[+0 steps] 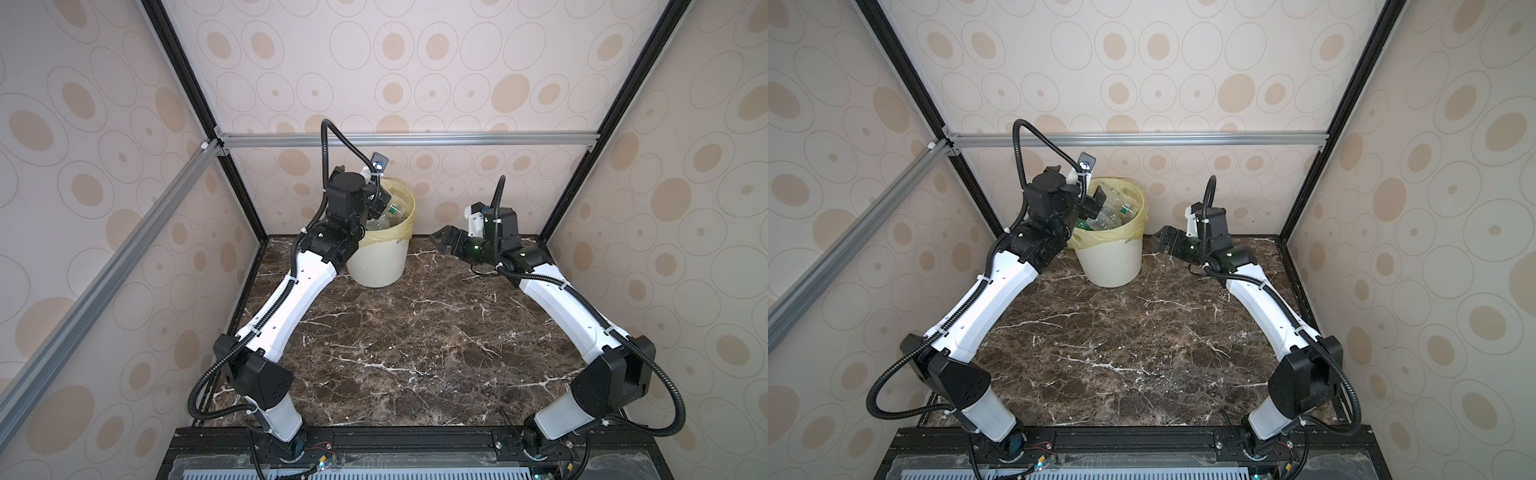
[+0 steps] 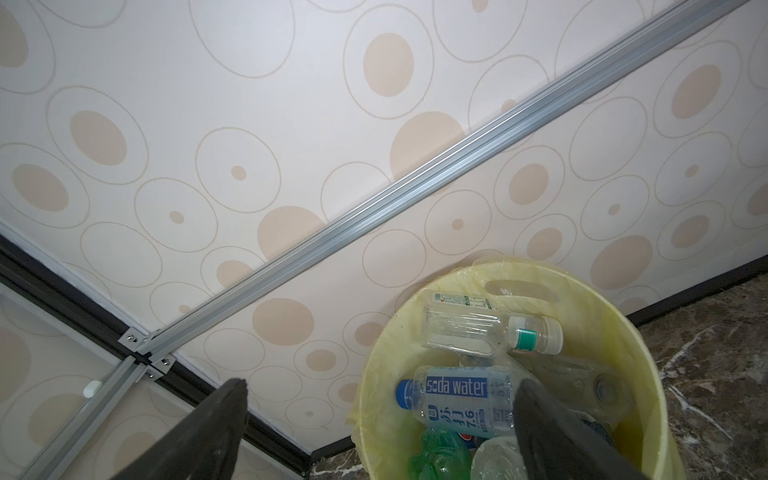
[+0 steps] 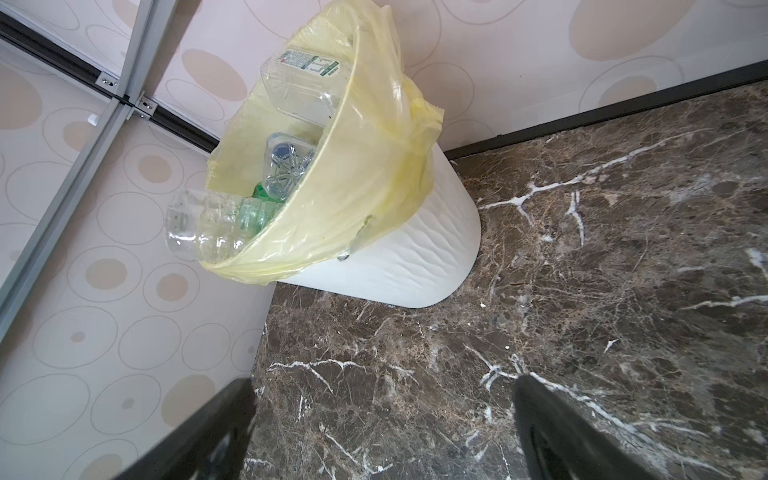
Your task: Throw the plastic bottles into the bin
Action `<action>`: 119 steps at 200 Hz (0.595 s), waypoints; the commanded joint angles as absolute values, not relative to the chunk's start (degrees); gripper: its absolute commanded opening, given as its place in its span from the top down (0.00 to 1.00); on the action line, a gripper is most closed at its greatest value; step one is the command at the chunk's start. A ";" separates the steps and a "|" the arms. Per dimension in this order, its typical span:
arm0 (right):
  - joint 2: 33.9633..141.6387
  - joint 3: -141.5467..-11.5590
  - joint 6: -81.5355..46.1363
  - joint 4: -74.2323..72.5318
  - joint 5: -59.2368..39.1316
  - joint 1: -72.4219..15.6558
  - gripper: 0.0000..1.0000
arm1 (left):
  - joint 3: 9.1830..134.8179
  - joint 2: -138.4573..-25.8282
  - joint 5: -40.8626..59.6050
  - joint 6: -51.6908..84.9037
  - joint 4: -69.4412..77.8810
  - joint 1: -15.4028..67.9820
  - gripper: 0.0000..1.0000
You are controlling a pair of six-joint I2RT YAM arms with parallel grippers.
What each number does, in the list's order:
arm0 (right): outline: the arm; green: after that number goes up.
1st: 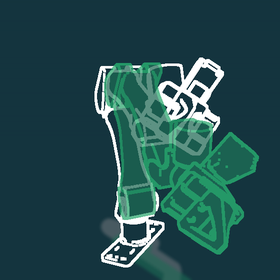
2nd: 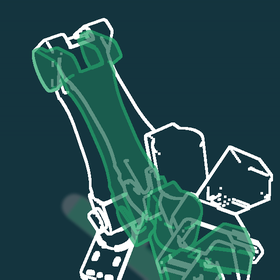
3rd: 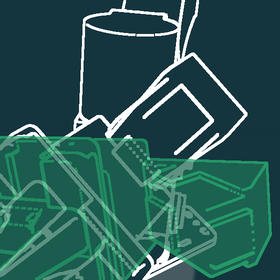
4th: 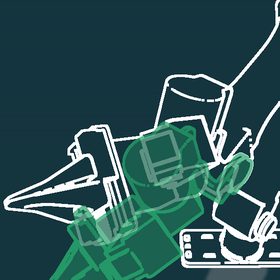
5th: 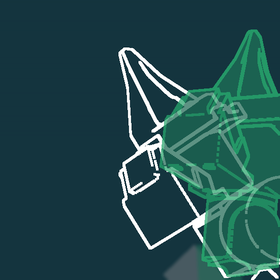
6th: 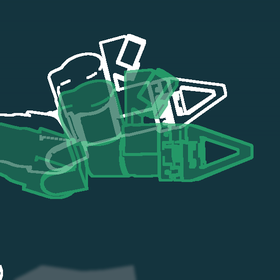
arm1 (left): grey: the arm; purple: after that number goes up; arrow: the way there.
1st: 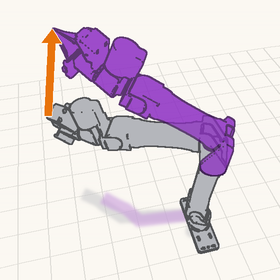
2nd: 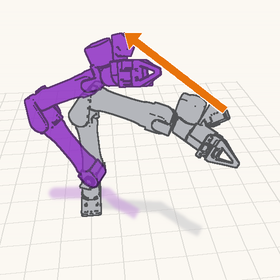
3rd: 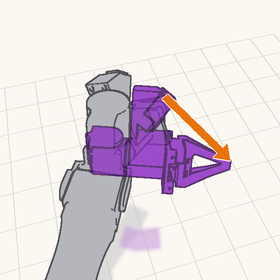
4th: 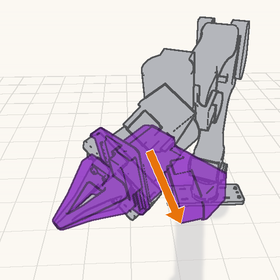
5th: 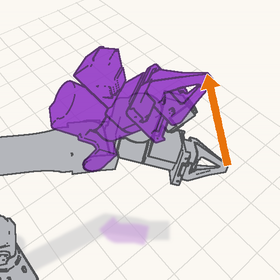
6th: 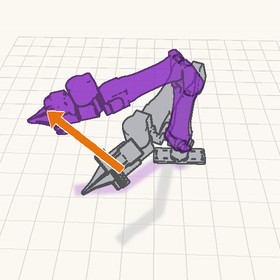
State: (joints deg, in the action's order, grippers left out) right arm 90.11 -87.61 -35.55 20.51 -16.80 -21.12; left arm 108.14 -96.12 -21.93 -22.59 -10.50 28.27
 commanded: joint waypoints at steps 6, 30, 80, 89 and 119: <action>90.04 -87.18 -36.35 19.74 -17.70 -21.01 0.00 | 107.68 -97.07 -19.46 -18.04 -12.10 27.86 0.01; 89.85 -86.30 -36.77 19.03 -17.78 -21.06 0.00 | 108.86 -99.78 -18.19 -14.65 -11.84 27.81 0.01; 88.95 -85.08 -36.21 19.40 -17.63 -21.03 0.00 | 111.83 -107.51 -22.36 -13.13 -14.13 27.71 0.01; 88.62 -84.85 -35.88 19.49 -17.37 -21.01 0.00 | 110.72 -107.47 -24.30 -13.11 -13.45 27.19 0.01; 88.73 -84.45 -35.81 19.17 -17.62 -21.03 0.00 | 110.07 -106.12 -27.57 -9.34 -13.19 22.88 0.01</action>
State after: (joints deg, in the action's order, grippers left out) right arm 90.11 -85.19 -36.12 19.92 -17.37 -21.12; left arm 109.19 -108.99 -22.57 -12.56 -12.80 26.85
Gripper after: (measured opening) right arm 0.997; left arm 0.991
